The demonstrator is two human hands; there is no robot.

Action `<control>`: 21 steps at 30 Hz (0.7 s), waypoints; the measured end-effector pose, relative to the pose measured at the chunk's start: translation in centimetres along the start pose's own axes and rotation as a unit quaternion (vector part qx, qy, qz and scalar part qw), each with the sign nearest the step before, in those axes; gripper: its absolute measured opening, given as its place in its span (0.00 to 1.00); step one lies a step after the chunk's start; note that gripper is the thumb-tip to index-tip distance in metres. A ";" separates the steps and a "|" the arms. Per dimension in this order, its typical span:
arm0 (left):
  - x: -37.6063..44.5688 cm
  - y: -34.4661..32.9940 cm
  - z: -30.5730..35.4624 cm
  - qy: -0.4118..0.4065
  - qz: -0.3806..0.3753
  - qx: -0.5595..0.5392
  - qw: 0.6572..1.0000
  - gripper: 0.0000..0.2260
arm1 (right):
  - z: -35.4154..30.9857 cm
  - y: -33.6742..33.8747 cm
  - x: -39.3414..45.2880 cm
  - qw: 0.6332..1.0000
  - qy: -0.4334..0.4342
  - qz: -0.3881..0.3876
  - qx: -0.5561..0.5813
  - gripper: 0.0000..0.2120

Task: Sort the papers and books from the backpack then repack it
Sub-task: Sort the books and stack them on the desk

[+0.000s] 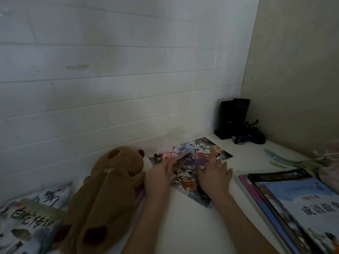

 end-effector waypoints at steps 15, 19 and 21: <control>-0.9 -2.7 1.9 -0.061 -0.134 -0.301 0.942 0.07 | -2.1 -2.2 0.0 0.779 0.005 -0.177 0.601 0.18; -0.3 -0.7 0.6 0.017 -0.019 -0.168 0.985 0.19 | 0.9 0.5 0.8 0.810 0.007 0.023 0.586 0.17; -0.2 -2.1 -0.3 0.061 -0.114 0.000 0.992 0.30 | 2.2 1.7 0.9 0.801 -0.012 0.073 0.594 0.20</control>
Point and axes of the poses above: each hand's wrist, its own x-axis towards the middle knuckle, its own y-axis out of the back of the hand, z = x × y, the point moved 8 cm from there along x, towards the middle knuckle, and after that the axes turned 9 degrees about -z, right-handed, at the moved point
